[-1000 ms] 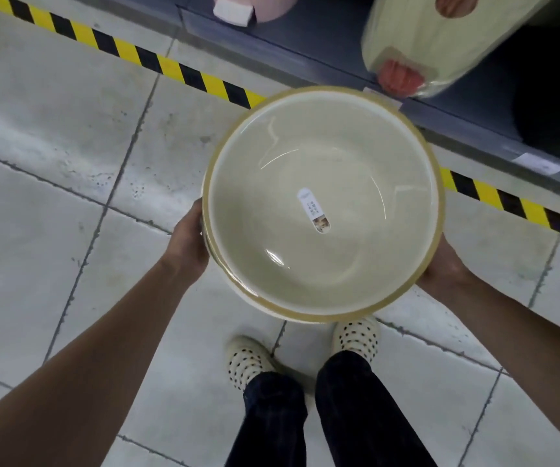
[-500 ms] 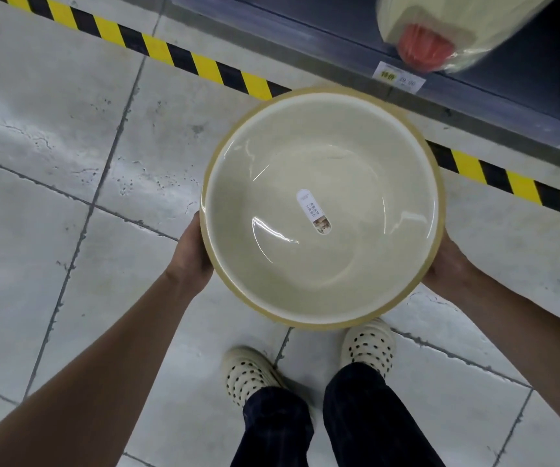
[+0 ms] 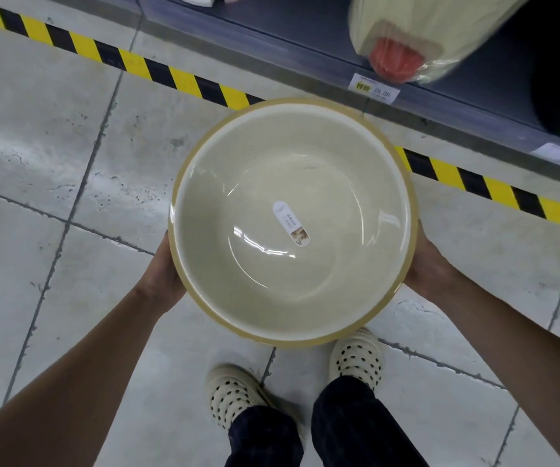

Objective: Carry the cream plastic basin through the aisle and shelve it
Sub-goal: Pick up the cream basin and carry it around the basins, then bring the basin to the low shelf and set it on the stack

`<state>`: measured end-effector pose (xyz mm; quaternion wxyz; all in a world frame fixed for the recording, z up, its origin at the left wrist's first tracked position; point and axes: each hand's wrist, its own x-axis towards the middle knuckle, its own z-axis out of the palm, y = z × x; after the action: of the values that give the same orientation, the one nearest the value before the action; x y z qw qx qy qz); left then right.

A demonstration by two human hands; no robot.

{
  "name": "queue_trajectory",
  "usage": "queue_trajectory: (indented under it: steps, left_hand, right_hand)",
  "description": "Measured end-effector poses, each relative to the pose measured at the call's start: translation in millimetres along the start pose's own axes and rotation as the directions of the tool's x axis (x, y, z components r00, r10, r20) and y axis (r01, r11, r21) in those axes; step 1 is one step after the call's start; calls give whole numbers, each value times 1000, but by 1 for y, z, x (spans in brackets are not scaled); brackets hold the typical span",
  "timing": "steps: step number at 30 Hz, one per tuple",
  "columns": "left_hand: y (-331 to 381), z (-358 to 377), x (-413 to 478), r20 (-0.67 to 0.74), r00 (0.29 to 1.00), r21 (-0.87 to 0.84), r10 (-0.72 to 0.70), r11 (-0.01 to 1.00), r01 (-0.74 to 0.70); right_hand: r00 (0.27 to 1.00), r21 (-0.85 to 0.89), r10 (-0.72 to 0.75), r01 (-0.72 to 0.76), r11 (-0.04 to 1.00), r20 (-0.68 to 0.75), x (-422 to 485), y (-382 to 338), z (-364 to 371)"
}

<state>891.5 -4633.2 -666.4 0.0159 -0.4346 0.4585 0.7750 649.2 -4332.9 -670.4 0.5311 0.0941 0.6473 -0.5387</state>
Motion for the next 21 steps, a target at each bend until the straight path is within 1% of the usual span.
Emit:
queue_trajectory:
  steps: [4, 7, 9, 12, 17, 21]
  left_hand:
    - [2, -5, -22, -26, 1000, 4, -1, 1000, 1]
    - [10, -10, -49, -61, 998, 8, -17, 1000, 18]
    - [24, -11, -70, -89, 995, -18, -40, 999, 38]
    - [52, -16, -102, -98, 994, -74, -51, 996, 44]
    - [120, -25, -159, -168, 986, -51, 10, 999, -19]
    - [175, -26, -208, -229, 973, -50, 37, 997, -50]
  right_hand:
    - [1000, -30, 3, -4, 1000, -15, -13, -15, 7]
    - [1000, -48, -5, 5, 999, 3, -27, -21, 11]
    - [1000, -90, -15, 14, 996, -13, -38, -29, 16]
    - [1000, -145, -2, 2, 989, -1, -57, -50, 32]
    - [1000, -159, 5, -3, 987, 15, -102, -109, 75]
    - [998, -166, -31, 40, 985, 57, -142, -161, 110]
